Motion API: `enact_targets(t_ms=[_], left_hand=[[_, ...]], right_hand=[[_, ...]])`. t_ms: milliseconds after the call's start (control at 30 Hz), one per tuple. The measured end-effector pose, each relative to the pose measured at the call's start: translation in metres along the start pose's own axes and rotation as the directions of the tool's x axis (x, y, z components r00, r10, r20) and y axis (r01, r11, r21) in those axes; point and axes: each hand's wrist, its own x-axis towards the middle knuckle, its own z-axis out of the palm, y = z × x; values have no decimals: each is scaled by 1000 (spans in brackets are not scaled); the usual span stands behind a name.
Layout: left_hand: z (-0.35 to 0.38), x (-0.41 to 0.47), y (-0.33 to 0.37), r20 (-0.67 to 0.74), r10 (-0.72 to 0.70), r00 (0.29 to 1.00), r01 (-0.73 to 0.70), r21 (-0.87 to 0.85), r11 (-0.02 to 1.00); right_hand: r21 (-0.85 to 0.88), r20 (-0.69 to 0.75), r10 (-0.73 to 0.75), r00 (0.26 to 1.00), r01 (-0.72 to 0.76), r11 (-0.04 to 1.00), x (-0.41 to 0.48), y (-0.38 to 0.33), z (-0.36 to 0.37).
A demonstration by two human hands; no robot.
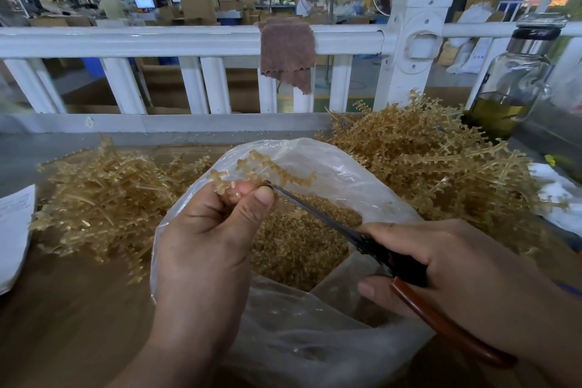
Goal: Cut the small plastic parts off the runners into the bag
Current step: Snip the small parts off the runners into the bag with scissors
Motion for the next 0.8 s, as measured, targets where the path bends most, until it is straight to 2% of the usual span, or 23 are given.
enact_targets(t_ms=[233, 467, 800], left_hand=[[0, -2, -1, -16, 43, 999, -42, 52, 998], [2, -3, -1, -13, 50, 999, -49, 33, 998], [-1, 0, -8, -3, -16, 1000, 16, -71, 997]], right_hand=[[0, -8, -3, 1000, 3, 1000, -1, 0, -2], [-6, -48, -1, 999, 1, 1000, -2, -1, 0], [-25, -62, 20, 998, -22, 999, -1, -1, 3]])
